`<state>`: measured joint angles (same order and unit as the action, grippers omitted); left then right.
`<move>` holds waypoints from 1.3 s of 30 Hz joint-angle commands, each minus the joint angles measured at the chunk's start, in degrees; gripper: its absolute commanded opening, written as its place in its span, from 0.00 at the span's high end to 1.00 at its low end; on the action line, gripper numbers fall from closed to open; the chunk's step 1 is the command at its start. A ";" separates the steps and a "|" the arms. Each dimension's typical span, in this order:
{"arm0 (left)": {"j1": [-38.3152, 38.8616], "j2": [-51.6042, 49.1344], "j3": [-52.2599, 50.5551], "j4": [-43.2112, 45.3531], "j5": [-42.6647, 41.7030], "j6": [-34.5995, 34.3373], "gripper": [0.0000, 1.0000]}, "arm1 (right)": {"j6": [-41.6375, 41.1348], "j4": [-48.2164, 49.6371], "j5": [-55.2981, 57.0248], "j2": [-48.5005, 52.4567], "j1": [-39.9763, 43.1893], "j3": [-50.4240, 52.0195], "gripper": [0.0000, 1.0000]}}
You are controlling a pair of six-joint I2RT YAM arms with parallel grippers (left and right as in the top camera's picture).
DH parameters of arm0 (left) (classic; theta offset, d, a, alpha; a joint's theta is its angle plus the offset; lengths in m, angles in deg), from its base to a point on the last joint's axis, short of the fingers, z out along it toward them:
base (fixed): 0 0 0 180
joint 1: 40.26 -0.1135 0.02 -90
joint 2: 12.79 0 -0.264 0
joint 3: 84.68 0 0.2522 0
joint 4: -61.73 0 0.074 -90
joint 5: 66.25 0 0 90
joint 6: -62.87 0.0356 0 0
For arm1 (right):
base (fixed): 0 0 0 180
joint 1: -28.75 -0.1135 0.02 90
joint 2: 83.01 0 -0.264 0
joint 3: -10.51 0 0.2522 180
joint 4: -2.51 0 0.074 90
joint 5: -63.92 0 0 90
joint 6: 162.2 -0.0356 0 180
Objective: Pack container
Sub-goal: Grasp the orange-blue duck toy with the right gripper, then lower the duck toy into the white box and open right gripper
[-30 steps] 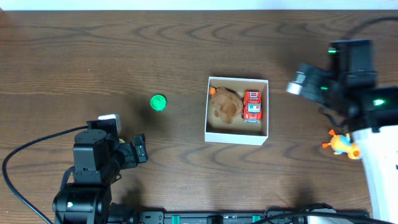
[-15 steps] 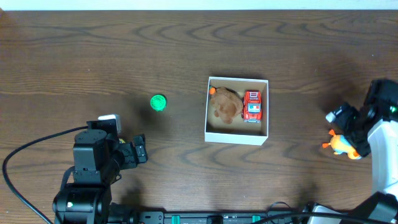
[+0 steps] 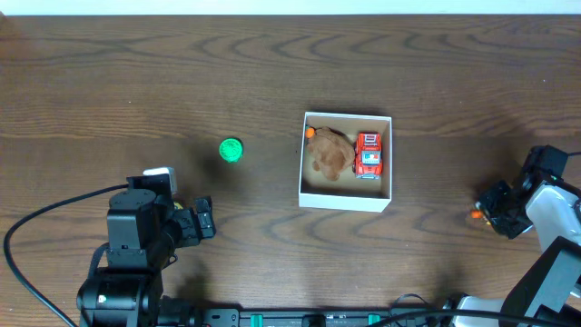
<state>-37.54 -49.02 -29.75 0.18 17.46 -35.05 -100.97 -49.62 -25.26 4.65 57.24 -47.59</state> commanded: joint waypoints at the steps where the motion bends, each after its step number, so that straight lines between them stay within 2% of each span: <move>1: -0.24 0.00 1.11 -0.17 -0.61 -0.59 0.02 | 2.01 0.44 -0.24 0.09 0.39 0.11 0.97; 8: -0.24 0.00 1.11 -0.20 -0.61 -0.59 0.02 | 4.68 -1.60 -2.84 -1.90 -0.66 -1.27 0.99; 12: -0.24 0.00 1.11 -0.17 -0.59 -0.59 0.02 | 7.34 -5.95 -3.82 -6.27 -4.59 -5.46 0.99; 15: -0.24 0.00 1.11 -0.17 -0.61 -0.59 0.02 | 11.08 -9.11 -5.64 -10.29 -9.66 -10.03 0.99; 23: -0.24 0.00 1.11 -0.20 -0.61 -0.59 0.02 | 20.37 -12.83 -7.32 -17.49 -32.63 -19.50 0.99; 27: -0.24 0.00 1.11 -0.20 -0.61 -0.59 0.02 | 21.18 -12.39 -7.06 -16.61 -44.19 -19.28 0.99; 31: -0.24 0.00 1.11 -0.17 -0.61 -0.59 0.02 | 21.14 -12.41 -7.06 -13.29 -51.63 -18.88 0.99; 39: -0.24 0.00 1.11 -0.17 -0.61 -0.59 0.02 | 19.76 -12.02 -7.08 -4.17 -56.33 -18.75 0.96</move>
<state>-37.54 -49.02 -29.75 0.15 17.46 -35.05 -81.13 -61.84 -32.65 -1.38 1.59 -66.71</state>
